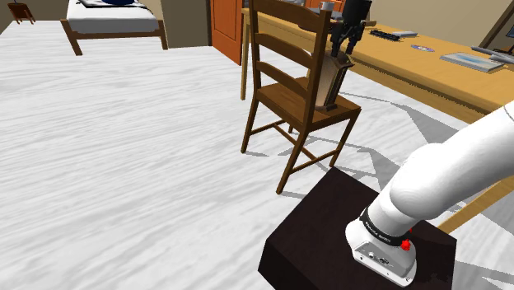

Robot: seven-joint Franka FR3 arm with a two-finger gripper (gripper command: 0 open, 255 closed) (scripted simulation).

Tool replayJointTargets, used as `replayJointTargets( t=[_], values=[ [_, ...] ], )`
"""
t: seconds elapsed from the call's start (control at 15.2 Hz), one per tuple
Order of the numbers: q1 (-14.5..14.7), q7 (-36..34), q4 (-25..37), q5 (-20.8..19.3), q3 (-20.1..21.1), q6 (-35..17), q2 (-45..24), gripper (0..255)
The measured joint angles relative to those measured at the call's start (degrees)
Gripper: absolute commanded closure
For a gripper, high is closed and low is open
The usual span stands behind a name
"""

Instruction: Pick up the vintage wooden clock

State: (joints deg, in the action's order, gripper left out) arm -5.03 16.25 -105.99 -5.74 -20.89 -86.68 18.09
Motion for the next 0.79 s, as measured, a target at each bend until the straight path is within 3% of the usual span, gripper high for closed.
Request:
replayJointTargets(
  t=[0.26, 0.59, 0.79],
  values=[
    [-1.3, 5.4, 8.9, 2.8, -4.9, -2.6, -8.6, 0],
    [-4.4, 12.0, 21.8, 8.9, -9.8, -0.1, -19.7, 0],
    [-7.9, 16.0, 31.1, 13.9, -12.0, 2.6, -27.5, 0]
  ],
)
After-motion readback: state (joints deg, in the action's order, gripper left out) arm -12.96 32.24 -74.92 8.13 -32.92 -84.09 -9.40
